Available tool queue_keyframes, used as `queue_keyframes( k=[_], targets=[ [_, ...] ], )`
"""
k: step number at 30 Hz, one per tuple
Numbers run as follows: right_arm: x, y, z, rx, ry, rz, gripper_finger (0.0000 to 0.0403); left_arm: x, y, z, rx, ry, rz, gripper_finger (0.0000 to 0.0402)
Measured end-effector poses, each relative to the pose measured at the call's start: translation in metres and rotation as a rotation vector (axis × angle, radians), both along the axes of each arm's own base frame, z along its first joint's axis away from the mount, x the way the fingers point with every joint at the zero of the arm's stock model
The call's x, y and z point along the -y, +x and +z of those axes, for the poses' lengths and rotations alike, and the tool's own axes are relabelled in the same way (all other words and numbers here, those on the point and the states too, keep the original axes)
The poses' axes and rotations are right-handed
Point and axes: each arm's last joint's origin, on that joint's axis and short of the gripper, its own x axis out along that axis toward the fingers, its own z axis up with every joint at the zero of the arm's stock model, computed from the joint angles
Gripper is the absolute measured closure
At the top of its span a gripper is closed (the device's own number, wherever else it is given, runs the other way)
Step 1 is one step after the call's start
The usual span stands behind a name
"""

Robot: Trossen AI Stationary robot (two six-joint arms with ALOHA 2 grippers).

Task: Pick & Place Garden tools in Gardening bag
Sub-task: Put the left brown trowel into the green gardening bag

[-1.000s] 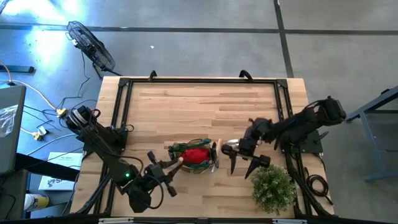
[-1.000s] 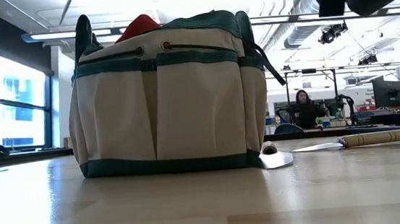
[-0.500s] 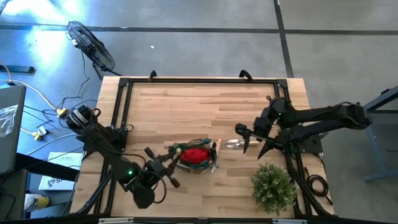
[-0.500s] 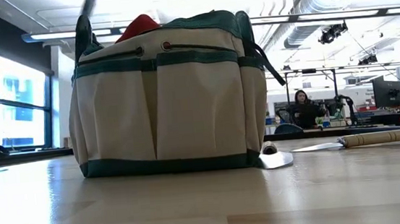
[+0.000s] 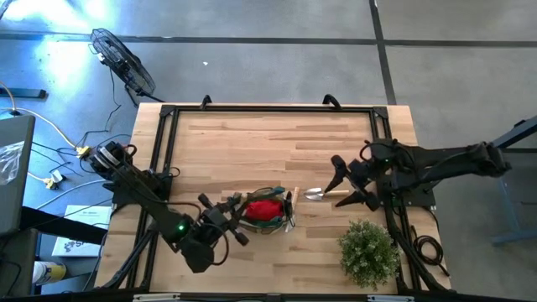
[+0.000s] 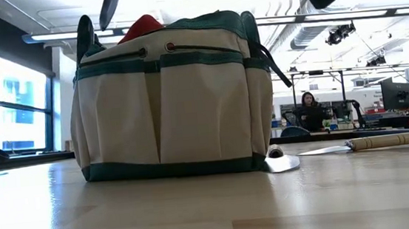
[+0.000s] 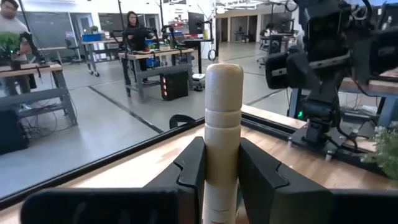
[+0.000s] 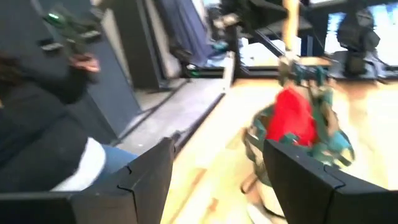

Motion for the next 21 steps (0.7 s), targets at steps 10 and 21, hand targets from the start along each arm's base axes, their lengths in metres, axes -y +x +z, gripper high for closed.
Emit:
queue_keyframes(
  k=[10, 21],
  targets=[
    [-0.005, 0.003, 0.000, 0.090, -0.209, -0.189, 0.0163, 0.020, -0.010, 0.009, 0.077, -0.075, -0.059, 0.0341],
    [-0.004, 0.004, -0.001, 0.086, -0.232, -0.226, 0.0163, 0.040, 0.014, -0.032, 0.120, -0.118, -0.055, 0.0341]
  ],
)
